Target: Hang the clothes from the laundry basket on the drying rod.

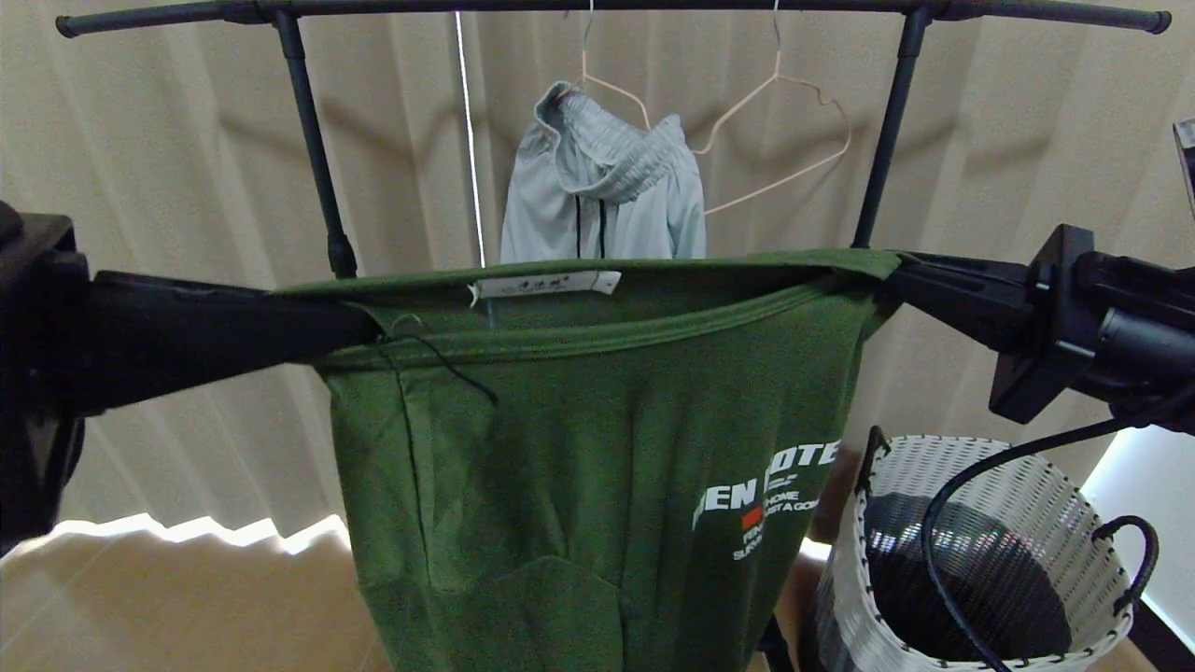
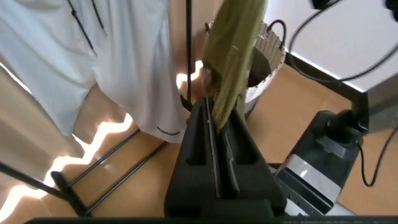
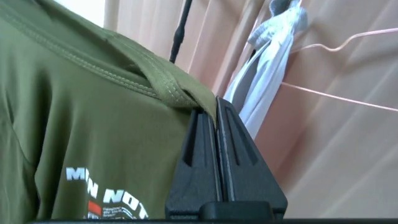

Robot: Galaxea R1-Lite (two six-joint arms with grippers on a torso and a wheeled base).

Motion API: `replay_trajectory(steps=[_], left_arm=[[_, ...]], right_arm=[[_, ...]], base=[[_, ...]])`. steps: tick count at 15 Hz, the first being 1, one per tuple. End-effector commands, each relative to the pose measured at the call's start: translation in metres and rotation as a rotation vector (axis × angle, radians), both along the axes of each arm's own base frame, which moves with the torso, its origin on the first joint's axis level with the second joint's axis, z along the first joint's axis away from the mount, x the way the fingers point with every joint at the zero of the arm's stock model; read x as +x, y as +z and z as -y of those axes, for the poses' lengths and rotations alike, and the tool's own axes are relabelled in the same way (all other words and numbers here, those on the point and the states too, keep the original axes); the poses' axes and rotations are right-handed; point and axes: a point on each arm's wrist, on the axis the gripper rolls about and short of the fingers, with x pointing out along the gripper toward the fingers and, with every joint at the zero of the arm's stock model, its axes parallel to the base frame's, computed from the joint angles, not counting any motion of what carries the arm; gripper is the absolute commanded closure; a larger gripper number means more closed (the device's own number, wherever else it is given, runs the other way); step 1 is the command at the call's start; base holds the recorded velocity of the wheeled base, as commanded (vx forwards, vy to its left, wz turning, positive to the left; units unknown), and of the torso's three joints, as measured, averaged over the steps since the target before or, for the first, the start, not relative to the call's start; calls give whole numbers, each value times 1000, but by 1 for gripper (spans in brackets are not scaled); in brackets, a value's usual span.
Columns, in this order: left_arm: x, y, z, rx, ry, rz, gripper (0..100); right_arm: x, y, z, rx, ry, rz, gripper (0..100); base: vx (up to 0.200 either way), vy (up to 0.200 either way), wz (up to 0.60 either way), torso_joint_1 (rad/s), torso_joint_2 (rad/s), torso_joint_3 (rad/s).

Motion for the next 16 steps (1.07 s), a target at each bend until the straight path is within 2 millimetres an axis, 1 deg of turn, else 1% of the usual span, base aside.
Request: replay_trajectory(steps=[1, 2, 3, 4, 6, 10, 11, 13, 14, 16], left_arm=[[26, 0, 7, 4, 63, 67, 100], [43, -3, 10, 5, 101, 121, 100], [54, -6, 14, 3, 111, 173, 100], [59, -8, 17, -4, 112, 212, 100], [63, -14, 20, -18, 114, 249, 100], [61, -13, 19, -20, 114, 256, 100], [61, -13, 19, -20, 114, 256, 100], [61, -14, 18, -16, 116, 252, 100], [61, -17, 18, -8, 118, 243, 100], [66, -22, 13, 13, 181, 232, 100]], right_arm=[[-9, 5, 3, 6, -9, 18, 100], [-17, 7, 3, 10, 4, 30, 100], [-24, 4, -1, 9, 28, 25, 100], [-28, -1, -2, 5, 36, 12, 100], [-32, -13, -5, -9, 44, -28, 100], [-32, -18, -6, -16, 48, -48, 100], [-34, -23, -6, -23, 50, -61, 0], [-37, -30, -5, -29, 53, -79, 0], [-43, -36, -2, -35, 54, -94, 0], [-51, -40, 2, -33, 56, -98, 0]], base=[[0, 0, 0, 0, 0, 0], [0, 0, 0, 0, 0, 0], [0, 0, 0, 0, 0, 0], [0, 0, 0, 0, 0, 0], [0, 0, 0, 0, 0, 0], [0, 0, 0, 0, 0, 0], [0, 0, 0, 0, 0, 0], [0, 0, 0, 0, 0, 0], [0, 0, 0, 0, 0, 0], [0, 0, 0, 0, 0, 0]])
